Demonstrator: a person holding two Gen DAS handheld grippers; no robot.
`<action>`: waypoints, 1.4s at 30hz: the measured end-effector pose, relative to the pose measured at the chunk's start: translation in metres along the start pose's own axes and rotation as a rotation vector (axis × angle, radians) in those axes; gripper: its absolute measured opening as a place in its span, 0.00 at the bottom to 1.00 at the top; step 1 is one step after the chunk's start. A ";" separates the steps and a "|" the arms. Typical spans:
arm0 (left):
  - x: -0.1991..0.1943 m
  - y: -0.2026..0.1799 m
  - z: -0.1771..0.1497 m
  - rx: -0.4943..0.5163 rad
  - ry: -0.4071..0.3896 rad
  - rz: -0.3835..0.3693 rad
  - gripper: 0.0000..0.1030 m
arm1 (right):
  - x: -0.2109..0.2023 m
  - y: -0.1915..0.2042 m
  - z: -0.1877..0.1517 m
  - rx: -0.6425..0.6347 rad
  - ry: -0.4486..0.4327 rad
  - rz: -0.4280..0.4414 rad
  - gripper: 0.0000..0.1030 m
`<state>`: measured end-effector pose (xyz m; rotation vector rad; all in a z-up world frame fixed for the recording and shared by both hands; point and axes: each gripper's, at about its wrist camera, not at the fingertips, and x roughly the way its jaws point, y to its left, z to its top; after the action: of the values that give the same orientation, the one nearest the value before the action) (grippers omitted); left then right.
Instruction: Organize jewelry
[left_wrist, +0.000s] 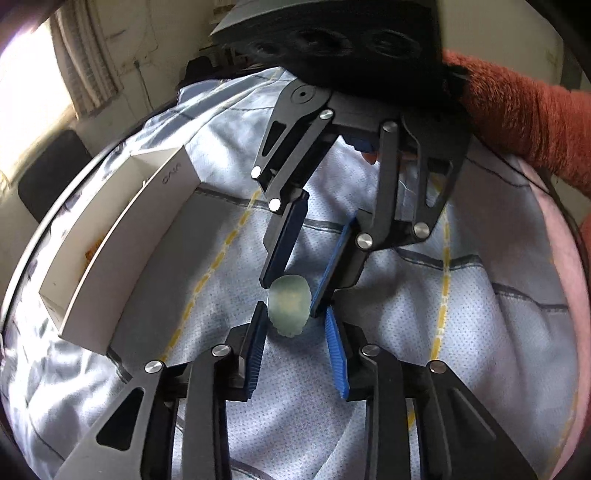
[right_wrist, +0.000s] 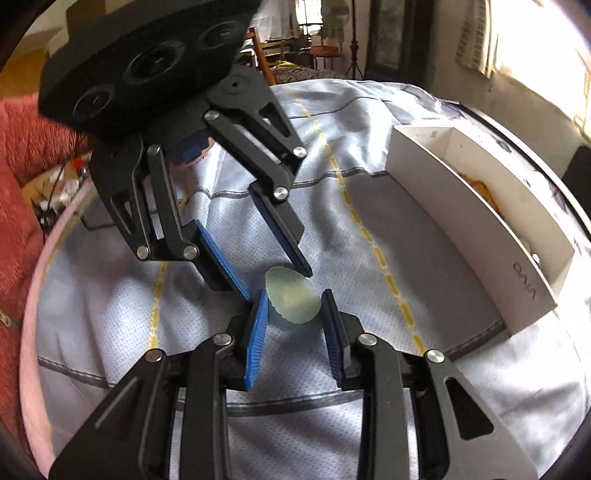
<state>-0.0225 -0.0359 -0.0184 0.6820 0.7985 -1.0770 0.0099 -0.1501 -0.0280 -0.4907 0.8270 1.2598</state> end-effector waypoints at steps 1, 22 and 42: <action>0.000 0.000 0.000 0.002 -0.001 0.001 0.30 | 0.000 0.001 0.001 0.003 0.002 -0.003 0.27; -0.020 0.006 0.019 0.026 -0.056 0.038 0.30 | -0.030 0.009 0.026 -0.040 0.014 -0.117 0.27; 0.014 0.115 0.060 -0.109 -0.014 0.182 0.29 | -0.029 -0.085 0.064 0.067 -0.069 -0.343 0.41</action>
<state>0.1025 -0.0531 0.0142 0.6414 0.7617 -0.8667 0.1065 -0.1436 0.0250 -0.5084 0.6908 0.9249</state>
